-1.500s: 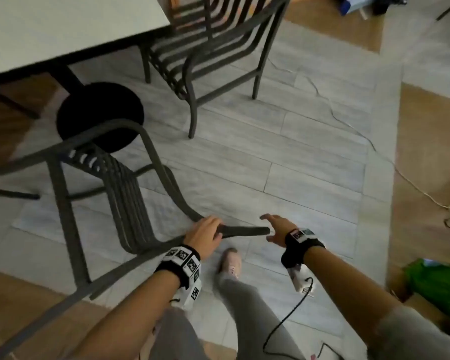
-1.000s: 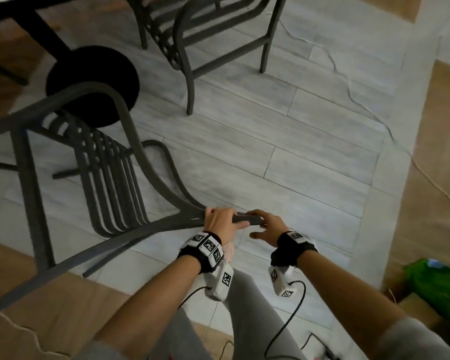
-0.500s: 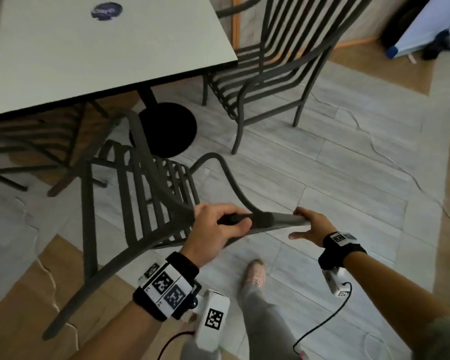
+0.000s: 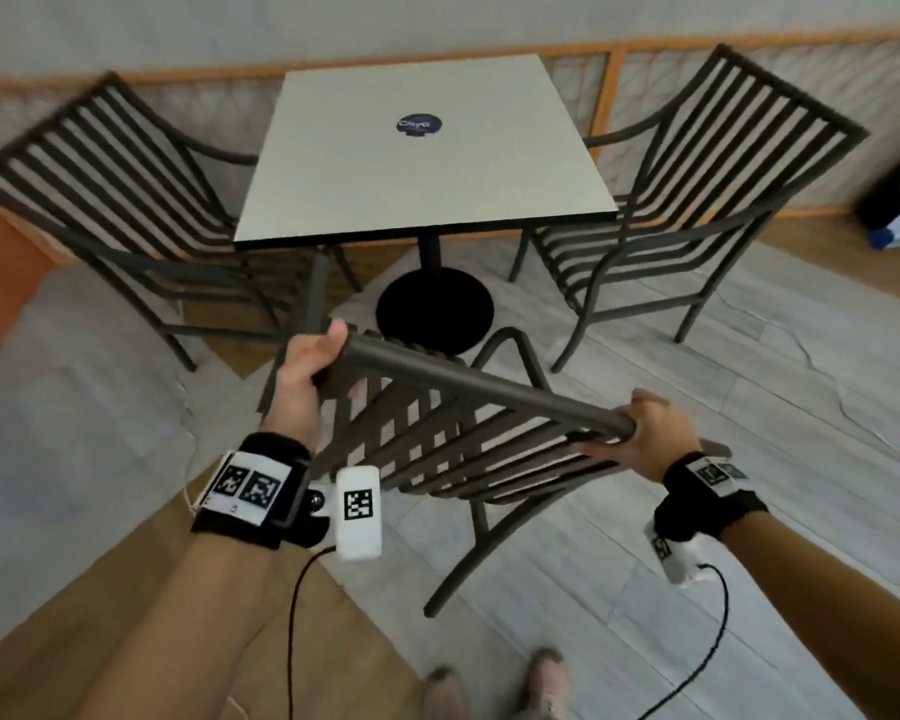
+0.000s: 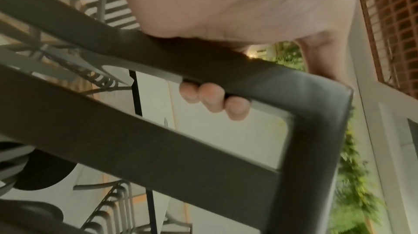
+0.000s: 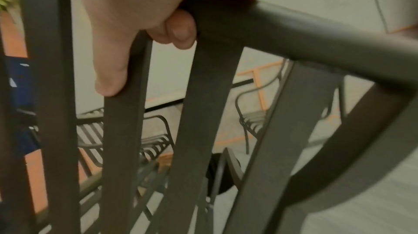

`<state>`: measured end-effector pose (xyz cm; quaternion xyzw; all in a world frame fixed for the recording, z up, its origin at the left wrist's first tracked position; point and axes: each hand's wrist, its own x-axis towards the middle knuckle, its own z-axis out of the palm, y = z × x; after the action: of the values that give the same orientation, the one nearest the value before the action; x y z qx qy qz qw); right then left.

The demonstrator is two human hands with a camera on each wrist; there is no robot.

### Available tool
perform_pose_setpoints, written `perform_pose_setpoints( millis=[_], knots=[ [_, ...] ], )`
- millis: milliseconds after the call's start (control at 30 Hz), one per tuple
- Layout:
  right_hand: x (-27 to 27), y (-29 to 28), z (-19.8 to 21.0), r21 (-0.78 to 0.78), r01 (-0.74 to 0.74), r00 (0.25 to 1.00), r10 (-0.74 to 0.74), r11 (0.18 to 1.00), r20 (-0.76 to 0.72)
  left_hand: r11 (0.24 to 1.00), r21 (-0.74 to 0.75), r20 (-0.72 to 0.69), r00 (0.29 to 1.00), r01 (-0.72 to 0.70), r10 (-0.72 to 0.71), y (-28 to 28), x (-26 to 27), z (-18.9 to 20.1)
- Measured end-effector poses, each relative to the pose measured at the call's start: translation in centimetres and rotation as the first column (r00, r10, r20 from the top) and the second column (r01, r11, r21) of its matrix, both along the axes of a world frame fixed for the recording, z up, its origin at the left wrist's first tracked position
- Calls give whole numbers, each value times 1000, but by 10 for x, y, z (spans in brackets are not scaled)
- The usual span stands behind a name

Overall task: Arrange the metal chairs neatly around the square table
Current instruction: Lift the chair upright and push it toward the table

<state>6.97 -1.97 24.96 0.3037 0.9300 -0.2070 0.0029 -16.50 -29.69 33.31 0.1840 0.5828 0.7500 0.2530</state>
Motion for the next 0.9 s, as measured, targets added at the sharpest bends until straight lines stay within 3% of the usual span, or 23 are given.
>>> perform_pose_setpoints(
  millis=[100,200,300,400,566,633,766,899],
  knots=[
    [-14,-7,37,152,-109,993,115,982,-32,992,75,145,985,-99,88,-24,-16,-6],
    [-20,-30,56,277,-200,979,205,940,11,982,97,142,979,-162,147,-51,-17,-27],
    [-25,-57,53,335,-240,970,235,911,57,961,21,233,936,-277,264,-73,-20,-62],
    [-20,-84,35,284,-285,958,260,916,122,941,-62,320,887,-332,334,-95,-17,-103],
    [-1,-119,6,236,-337,937,299,912,180,971,6,297,928,-239,227,-136,-3,-145],
    [4,-132,-2,211,-363,925,323,908,200,984,-56,306,935,-168,177,-159,0,-165],
    [11,-161,-11,193,-341,922,288,920,259,958,-252,361,904,-140,227,-186,9,-184],
    [27,-177,-33,113,-325,896,267,939,356,950,-294,389,894,-107,221,-197,33,-189]
  ],
)
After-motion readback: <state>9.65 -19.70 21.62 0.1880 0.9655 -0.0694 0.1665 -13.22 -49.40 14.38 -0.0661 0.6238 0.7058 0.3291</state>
